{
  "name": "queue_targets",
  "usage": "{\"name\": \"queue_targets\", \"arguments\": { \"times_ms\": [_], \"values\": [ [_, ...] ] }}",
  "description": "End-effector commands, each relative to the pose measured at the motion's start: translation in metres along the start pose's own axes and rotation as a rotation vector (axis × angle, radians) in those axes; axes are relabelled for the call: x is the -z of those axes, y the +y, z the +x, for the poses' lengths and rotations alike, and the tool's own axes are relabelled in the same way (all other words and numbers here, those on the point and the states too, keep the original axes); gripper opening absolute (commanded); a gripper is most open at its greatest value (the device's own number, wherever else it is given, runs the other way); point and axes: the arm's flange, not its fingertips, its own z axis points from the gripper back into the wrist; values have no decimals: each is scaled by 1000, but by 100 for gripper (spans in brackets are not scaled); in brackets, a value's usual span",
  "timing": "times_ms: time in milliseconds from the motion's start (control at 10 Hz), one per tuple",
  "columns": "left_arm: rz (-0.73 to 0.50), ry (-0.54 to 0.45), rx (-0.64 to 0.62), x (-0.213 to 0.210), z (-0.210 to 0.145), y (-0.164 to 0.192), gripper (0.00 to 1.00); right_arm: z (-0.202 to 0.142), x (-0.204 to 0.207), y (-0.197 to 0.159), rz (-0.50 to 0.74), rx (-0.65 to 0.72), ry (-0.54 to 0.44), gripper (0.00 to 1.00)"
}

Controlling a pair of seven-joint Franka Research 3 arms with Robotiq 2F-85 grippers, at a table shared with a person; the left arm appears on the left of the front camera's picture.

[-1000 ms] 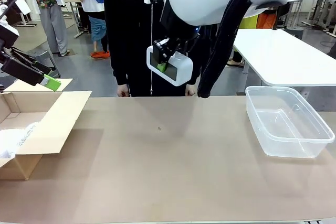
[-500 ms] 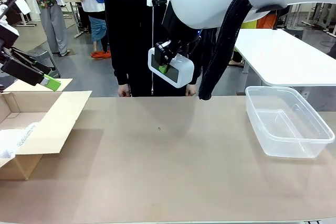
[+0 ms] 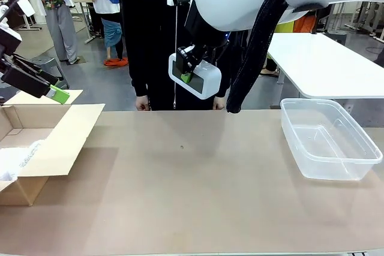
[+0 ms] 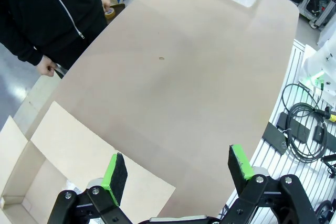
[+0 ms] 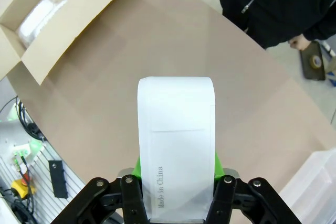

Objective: Separate and place wrapped and unwrapped clocks.
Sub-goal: If the picked Digital clock is wrapped, place it in the Package Box ; if not, place it in the Organizing box.

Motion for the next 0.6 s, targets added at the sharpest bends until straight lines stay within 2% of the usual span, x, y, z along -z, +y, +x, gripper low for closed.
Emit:
{"name": "queue_targets", "arguments": {
  "times_ms": [0,400,500],
  "values": [
    [15,2,-9,1,1,-2,100,0,-2,-2,-3,0,4,32],
    [15,2,-9,1,1,-2,100,0,-2,-2,-3,0,4,32],
    [15,2,-9,1,1,-2,100,0,0,0,0,0,0,50]
  ]
}}
